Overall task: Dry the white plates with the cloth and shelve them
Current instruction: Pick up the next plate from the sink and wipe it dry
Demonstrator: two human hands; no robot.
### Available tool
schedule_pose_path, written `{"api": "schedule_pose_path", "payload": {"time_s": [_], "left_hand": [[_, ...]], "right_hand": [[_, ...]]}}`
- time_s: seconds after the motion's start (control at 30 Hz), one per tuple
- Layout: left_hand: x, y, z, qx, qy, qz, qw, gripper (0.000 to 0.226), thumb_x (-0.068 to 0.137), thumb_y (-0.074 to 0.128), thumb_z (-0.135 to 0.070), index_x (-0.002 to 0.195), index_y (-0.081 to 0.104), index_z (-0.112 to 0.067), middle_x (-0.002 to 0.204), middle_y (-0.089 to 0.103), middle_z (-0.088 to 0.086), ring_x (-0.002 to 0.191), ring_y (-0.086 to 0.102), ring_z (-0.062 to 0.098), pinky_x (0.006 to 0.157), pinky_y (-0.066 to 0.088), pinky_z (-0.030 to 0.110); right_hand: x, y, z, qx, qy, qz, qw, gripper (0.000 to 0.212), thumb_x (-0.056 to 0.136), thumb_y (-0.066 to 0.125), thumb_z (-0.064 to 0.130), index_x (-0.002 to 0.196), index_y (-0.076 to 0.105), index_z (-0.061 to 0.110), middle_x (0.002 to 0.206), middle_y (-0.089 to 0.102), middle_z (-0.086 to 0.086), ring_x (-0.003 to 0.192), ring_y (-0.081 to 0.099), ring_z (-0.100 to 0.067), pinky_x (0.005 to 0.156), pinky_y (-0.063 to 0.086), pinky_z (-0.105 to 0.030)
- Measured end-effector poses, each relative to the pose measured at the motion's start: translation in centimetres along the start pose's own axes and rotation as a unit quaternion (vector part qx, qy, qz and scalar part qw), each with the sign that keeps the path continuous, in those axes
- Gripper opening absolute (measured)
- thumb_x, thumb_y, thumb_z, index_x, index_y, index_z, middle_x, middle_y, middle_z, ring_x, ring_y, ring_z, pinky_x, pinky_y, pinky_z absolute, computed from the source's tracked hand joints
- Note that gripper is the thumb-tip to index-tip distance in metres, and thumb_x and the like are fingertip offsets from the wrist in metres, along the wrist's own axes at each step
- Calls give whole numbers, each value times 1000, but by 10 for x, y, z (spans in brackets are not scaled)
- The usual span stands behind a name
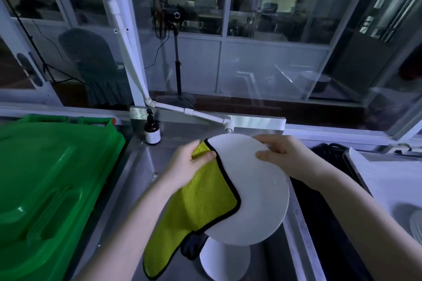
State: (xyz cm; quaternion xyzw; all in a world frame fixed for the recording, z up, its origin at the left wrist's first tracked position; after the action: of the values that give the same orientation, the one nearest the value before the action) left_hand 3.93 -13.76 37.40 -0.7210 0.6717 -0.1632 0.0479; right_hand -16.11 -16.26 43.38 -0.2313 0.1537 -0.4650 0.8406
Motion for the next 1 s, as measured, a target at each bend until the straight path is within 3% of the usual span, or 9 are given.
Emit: {"api": "schedule_pose_path", "payload": {"time_s": [0.13,0.27,0.33,0.5,0.63,0.73,0.8,0.9,1.0], "left_hand": [[6,21,-20,75,39,111,990,31,70,68,-59,91,73,-37,91,75,-11,85,68,4,80,52,34],[0,-8,3,-22,-12,2,1000,14,77,69,-48,78,75,-35,76,74,-8,69,65,3,66,49,27],[-19,-17,34,-117,-92,-99,984,14,82,70,-43,73,74,-33,70,73,-8,63,66,4,62,49,28],[-46,3,76,-287,-234,-249,895,19,89,70,-36,91,74,-17,88,77,2,83,74,20,75,58,36],[-34,-23,49,-187,-162,-247,937,16,90,67,-38,86,71,-24,81,75,-15,73,68,-3,58,49,13],[-21,-27,14,-82,-71,-196,975,22,91,67,-37,87,71,-15,84,75,3,72,64,9,67,46,25],[-11,-20,-13,-3,-4,-148,989,46,87,69,-41,87,64,4,83,66,26,67,50,14,66,37,32],[-3,-4,-44,83,68,-63,992,68,77,67,-57,76,54,10,64,48,20,63,35,15,60,27,33],[-3,-3,-49,94,76,-41,992,71,73,63,-60,71,49,9,61,39,17,59,32,15,57,22,33]], "right_hand": [[6,31,19,-139,-7,82,987,28,96,60,7,120,71,17,85,69,-8,61,57,-1,57,46,-14],[8,9,21,-58,1,30,998,27,95,61,2,113,74,18,104,74,-19,94,71,-32,89,55,-46],[8,-10,16,42,6,-17,999,28,95,59,-2,108,74,18,99,75,-19,87,71,-29,80,57,-43],[-1,-9,-32,237,82,-179,951,30,96,55,-1,110,71,21,84,77,-1,72,73,-16,60,58,-30],[-11,11,-45,272,95,-85,954,27,94,62,4,113,64,23,96,76,-8,81,75,-23,59,58,-31],[1,-7,-21,176,33,-78,981,22,92,69,16,113,66,22,100,76,-6,91,73,-24,70,58,-32],[8,-15,10,11,-39,-95,995,8,94,67,24,101,69,28,93,74,6,88,69,-9,78,52,-21],[9,-3,42,-192,-144,-87,967,9,97,62,24,93,70,24,81,69,1,75,60,-16,71,43,-21],[4,10,44,-221,-173,-99,955,17,99,59,20,105,73,12,90,74,-2,83,66,-21,77,47,-30]]}}
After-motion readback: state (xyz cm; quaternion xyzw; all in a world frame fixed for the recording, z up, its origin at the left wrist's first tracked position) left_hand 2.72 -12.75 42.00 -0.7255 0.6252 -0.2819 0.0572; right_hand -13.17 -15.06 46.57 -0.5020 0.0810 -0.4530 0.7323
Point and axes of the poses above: each hand's wrist, its own x-axis towards the middle knuckle, its own y-axis out of the palm, z = x × y, the point moved 9 cm from there along x, towards the middle knuckle
